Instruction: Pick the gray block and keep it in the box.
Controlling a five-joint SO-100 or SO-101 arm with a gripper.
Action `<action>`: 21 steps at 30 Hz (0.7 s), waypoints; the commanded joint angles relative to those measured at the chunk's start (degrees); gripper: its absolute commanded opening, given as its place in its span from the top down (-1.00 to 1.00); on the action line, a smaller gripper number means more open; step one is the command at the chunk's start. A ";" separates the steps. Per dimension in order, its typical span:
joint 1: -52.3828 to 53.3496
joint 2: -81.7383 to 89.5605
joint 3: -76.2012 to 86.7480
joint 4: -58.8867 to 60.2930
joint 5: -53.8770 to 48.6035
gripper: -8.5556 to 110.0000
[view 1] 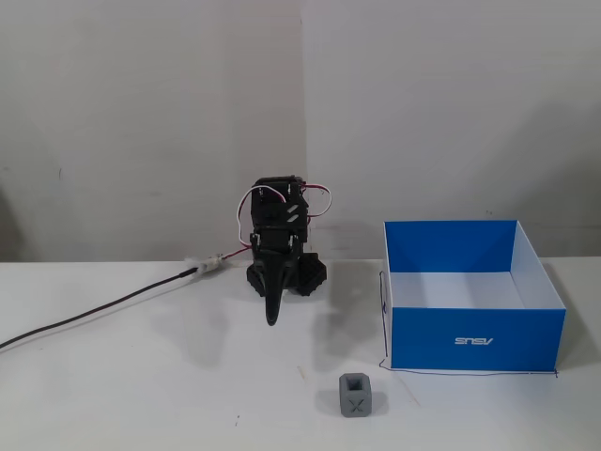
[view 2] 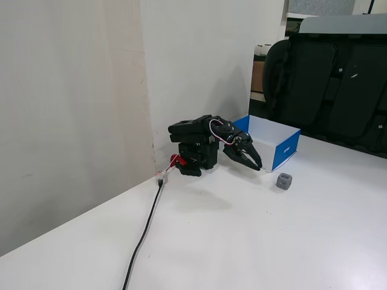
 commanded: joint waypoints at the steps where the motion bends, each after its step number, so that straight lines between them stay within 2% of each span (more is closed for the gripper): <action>1: 1.85 8.70 -0.88 0.44 1.14 0.85; 18: 1.67 8.70 -0.88 0.18 1.23 0.85; 21: 0.09 8.70 -4.48 2.99 1.23 0.85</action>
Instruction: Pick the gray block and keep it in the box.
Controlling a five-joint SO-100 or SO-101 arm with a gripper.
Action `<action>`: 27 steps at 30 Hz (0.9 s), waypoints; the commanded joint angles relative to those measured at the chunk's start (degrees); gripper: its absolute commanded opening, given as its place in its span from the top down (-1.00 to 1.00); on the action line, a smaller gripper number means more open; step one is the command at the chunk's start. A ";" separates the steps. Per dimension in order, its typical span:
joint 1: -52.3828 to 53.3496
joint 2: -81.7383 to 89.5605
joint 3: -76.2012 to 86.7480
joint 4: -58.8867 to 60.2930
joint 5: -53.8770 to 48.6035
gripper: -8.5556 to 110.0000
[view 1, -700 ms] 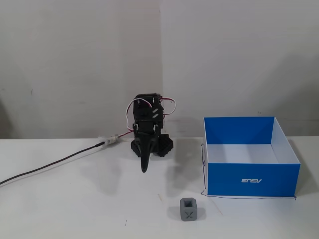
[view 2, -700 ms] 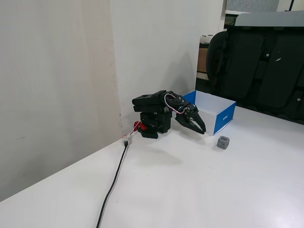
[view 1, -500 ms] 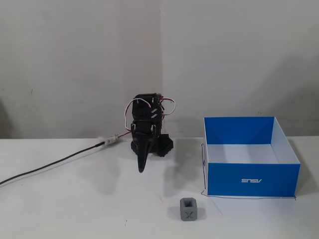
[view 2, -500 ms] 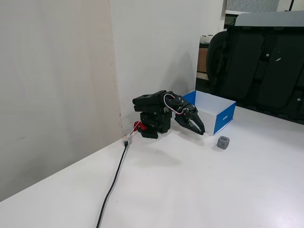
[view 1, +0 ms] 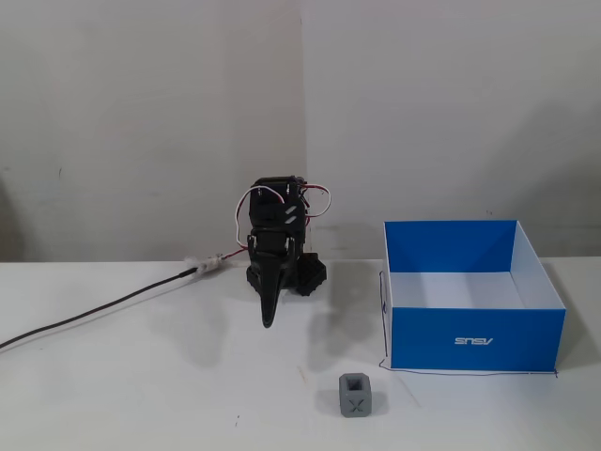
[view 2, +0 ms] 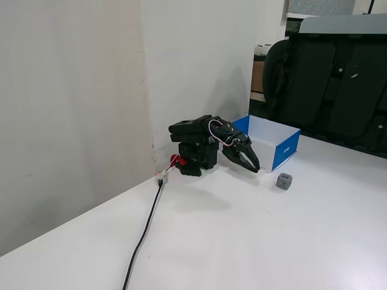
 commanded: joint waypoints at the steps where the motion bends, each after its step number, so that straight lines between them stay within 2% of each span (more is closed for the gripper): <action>1: -1.23 8.53 -6.68 0.35 0.18 0.85; 3: -2.99 6.68 -12.39 0.62 0.00 0.85; 11: -5.45 -22.85 -40.25 6.15 0.18 0.85; 17: -8.09 -33.66 -45.00 7.03 0.18 0.80; 21: -11.87 -44.91 -45.53 6.15 0.53 0.70; 24: -13.27 -46.58 -44.21 4.39 3.34 0.52; 27: -16.00 -50.10 -44.38 4.04 4.92 0.46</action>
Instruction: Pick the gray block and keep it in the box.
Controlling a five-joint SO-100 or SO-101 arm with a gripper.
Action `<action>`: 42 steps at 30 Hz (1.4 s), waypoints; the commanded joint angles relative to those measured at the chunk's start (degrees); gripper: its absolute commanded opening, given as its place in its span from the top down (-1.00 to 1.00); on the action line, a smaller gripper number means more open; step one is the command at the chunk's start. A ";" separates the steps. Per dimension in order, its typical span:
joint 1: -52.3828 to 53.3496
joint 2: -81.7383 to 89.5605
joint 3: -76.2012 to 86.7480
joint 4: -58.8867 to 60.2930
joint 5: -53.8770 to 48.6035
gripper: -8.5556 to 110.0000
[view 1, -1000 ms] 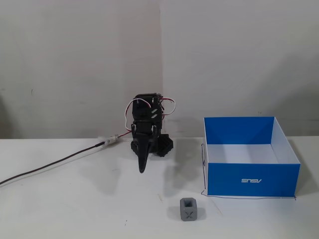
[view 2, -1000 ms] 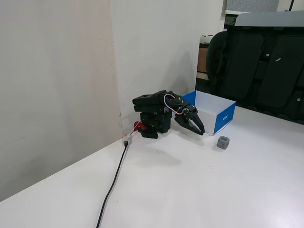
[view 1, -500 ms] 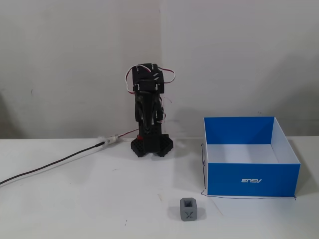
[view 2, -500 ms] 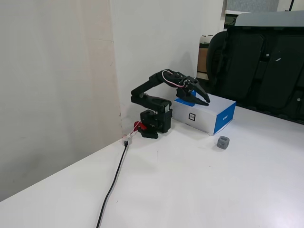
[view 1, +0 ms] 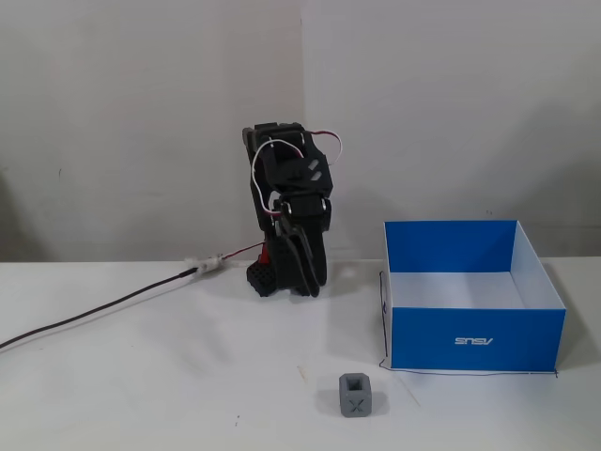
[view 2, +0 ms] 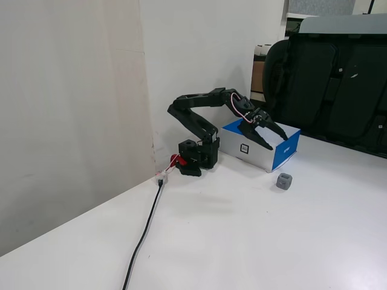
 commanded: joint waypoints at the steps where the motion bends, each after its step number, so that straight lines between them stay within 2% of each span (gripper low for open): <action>1: -1.67 -3.34 -5.01 -1.49 1.49 0.44; 11: -8.26 -28.92 -12.48 -2.20 9.76 0.29; 18: -7.47 -41.57 -17.23 -2.46 10.63 0.24; 28: -3.78 -53.61 -23.55 -2.29 9.93 0.21; 42: -7.12 -62.49 -27.95 -3.34 10.46 0.27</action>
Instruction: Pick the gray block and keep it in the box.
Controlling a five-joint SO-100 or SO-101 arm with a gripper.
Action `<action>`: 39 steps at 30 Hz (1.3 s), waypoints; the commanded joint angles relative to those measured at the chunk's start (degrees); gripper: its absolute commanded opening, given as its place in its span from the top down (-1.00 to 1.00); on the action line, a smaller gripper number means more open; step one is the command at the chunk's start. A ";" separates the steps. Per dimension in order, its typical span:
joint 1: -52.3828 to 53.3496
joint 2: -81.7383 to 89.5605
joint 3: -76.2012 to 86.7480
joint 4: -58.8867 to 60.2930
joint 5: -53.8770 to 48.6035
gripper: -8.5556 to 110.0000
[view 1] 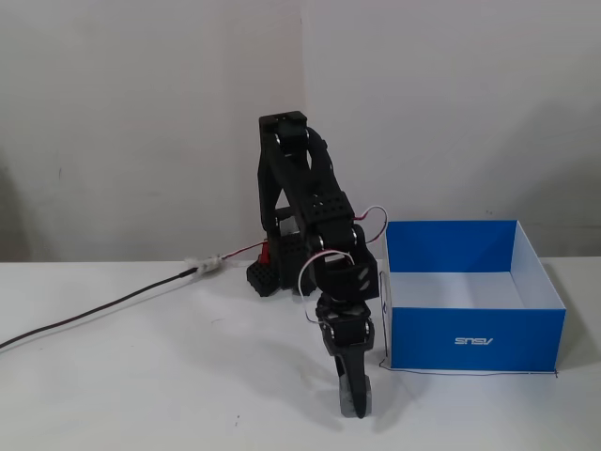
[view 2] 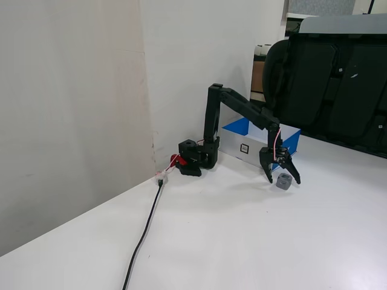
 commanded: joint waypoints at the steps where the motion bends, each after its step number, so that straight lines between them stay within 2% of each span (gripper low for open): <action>1: -0.88 0.35 -4.83 0.00 0.09 0.40; 2: -0.97 0.18 -5.10 0.09 0.18 0.57; 3: -0.88 -0.35 -5.63 0.35 0.18 0.85; 10: 0.70 -0.53 -11.16 7.03 0.18 0.85; 15: 3.25 10.81 -15.56 14.41 0.09 0.85; 20: 1.41 25.40 -16.26 19.78 0.18 0.85; 29: -17.75 51.50 -10.55 21.09 -0.62 0.85; 36: -35.60 55.11 -7.47 21.62 0.09 0.85; 39: -39.29 55.11 -6.33 22.06 0.35 0.85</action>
